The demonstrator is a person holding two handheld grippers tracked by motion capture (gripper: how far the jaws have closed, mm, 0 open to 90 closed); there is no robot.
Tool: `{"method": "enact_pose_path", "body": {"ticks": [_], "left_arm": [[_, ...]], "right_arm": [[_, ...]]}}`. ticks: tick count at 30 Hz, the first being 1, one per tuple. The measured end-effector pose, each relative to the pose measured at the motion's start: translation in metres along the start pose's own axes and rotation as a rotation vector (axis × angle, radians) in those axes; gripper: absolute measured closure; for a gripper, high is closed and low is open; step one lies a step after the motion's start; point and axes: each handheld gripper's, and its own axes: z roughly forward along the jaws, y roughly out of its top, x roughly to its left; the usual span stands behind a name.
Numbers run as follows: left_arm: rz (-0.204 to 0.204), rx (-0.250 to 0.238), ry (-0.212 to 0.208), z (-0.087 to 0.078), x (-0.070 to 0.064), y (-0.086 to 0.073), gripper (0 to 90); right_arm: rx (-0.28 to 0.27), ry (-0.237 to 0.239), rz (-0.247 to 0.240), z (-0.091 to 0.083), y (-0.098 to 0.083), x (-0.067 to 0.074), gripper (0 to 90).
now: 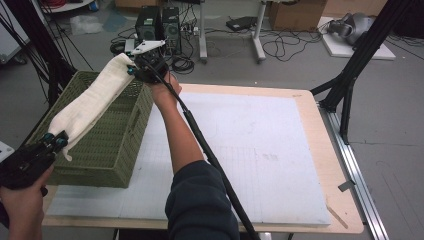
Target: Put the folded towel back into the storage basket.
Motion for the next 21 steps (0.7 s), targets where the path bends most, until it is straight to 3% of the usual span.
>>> {"method": "enact_pose_path", "body": {"ticks": [12, 18, 19, 20, 21], "left_arm": [[-0.015, 0.014, 0.025, -0.003, 0.008, -0.003, 82.4], [-0.043, 0.048, 0.043, -0.002, 0.013, -0.007, 81.1], [-0.055, 0.063, 0.042, -0.001, 0.015, -0.008, 78.2], [-0.073, 0.079, 0.053, 0.000, 0.017, -0.008, 69.0], [-0.103, 0.090, 0.077, -0.001, 0.020, -0.007, 53.8]], "right_arm": [[0.032, 0.012, 0.002, 0.031, -0.001, 0.008, 80.7], [0.049, 0.019, 0.010, 0.053, 0.000, 0.015, 80.6], [0.055, 0.030, 0.018, 0.058, -0.001, 0.015, 79.5], [0.072, 0.038, 0.027, 0.064, -0.003, 0.017, 73.1], [0.086, -0.002, 0.022, 0.069, -0.006, 0.019, 57.8]]}}
